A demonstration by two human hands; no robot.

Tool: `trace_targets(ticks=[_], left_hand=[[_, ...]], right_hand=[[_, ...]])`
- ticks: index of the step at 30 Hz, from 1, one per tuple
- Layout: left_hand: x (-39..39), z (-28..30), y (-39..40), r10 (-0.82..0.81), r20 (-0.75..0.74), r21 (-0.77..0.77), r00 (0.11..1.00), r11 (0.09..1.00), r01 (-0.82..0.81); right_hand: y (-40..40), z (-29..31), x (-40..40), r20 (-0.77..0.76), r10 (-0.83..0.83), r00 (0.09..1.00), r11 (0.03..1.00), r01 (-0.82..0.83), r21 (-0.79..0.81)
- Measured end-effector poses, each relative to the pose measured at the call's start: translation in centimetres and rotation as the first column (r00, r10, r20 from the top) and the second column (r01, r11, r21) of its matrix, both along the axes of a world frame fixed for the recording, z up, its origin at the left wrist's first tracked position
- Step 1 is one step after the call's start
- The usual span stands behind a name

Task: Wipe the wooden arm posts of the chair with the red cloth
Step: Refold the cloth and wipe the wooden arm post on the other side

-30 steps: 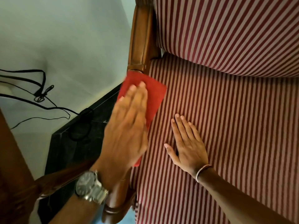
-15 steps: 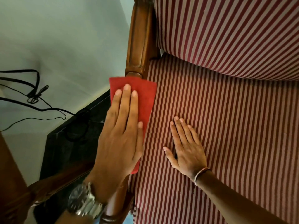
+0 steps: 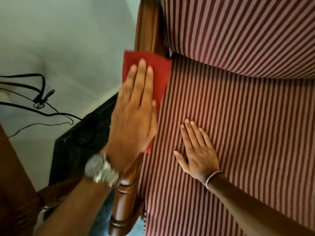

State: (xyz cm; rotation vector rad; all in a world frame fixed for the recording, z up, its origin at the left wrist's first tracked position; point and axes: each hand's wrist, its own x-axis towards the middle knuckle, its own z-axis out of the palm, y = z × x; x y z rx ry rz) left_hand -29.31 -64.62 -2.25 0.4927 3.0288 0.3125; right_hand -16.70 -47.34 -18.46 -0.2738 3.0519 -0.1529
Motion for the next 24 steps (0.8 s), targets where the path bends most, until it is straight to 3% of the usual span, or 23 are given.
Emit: trace_targets(ticks=[3, 9, 16, 24], left_hand=[[-1.5, -0.1, 0.6, 0.043, -0.032, 0.013, 0.999, 0.999, -0.042], [7.6, -0.6, -2.8, -0.031, 0.009, -0.021, 0.999, 0.999, 0.031], [-1.5, -0.1, 0.3, 0.003, -0.035, -0.005, 0.999, 1.000, -0.003], [8.5, -0.3, -3.5, -0.009, 0.055, 0.000, 0.998, 1.000, 0.009]], right_hand=[[0.1, 0.3, -0.2, -0.003, 0.009, 1.000, 1.000, -0.010, -0.015], [-0.1, 0.5, 0.1, 0.001, -0.003, 1.000, 1.000, 0.003, -0.011], [0.0, 0.6, 0.1, -0.004, 0.018, 1.000, 1.000, -0.018, -0.010], [-0.1, 1.2, 0.2, 0.049, 0.023, 0.999, 0.999, -0.022, -0.025]])
